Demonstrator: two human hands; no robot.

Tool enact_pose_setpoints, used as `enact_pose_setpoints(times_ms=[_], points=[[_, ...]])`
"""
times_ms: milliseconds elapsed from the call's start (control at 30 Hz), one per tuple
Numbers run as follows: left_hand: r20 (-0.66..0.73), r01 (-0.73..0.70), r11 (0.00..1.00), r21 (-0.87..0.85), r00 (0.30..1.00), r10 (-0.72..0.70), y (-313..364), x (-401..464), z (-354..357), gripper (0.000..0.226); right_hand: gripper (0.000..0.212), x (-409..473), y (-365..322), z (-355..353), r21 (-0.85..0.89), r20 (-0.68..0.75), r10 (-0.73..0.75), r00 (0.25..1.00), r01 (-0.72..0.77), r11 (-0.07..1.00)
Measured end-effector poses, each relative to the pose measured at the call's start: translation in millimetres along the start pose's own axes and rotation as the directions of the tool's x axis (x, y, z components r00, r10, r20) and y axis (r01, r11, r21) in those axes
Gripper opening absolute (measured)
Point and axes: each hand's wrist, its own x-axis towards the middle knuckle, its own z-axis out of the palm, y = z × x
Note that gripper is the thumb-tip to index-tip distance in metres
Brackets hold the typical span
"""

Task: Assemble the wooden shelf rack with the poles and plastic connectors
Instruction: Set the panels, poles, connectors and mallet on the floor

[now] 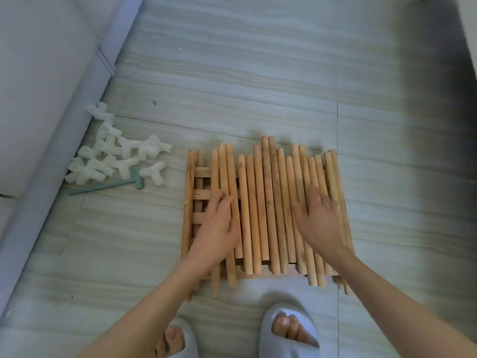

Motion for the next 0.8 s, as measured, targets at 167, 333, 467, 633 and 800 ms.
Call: enact_pose_setpoints(times_ms=[167, 333, 467, 633, 800], points=[[-0.037, 0.119, 0.993, -0.017, 0.992, -0.12, 3, 10, -3, 0.057, 0.061, 2, 6, -2, 0.005, -0.001, 0.103, 0.995, -0.103, 0.995], [0.026, 0.194, 0.98, 0.042, 0.98, -0.195, 9, 13, 3, 0.064, 0.058, 7, 11, -8, 0.032, -0.046, 0.091, 0.995, -0.09, 0.995], [-0.025, 0.162, 0.987, 0.002, 0.987, -0.162, 8, 10, -1, 0.06, 0.058, 5, 6, -3, 0.012, 0.026, 0.037, 0.999, -0.038, 0.999], [-0.101, 0.235, 0.971, -0.037, 0.966, -0.238, 6, 12, -6, 0.059, 0.053, 7, 3, -5, 0.12, -0.125, 0.098, 0.987, -0.083, 0.989], [-0.055, 0.281, 0.956, -0.082, 0.957, -0.286, 5, 15, -7, 0.062, 0.063, 16, 2, -4, 0.163, 0.039, 0.234, 0.971, -0.237, 0.958]])
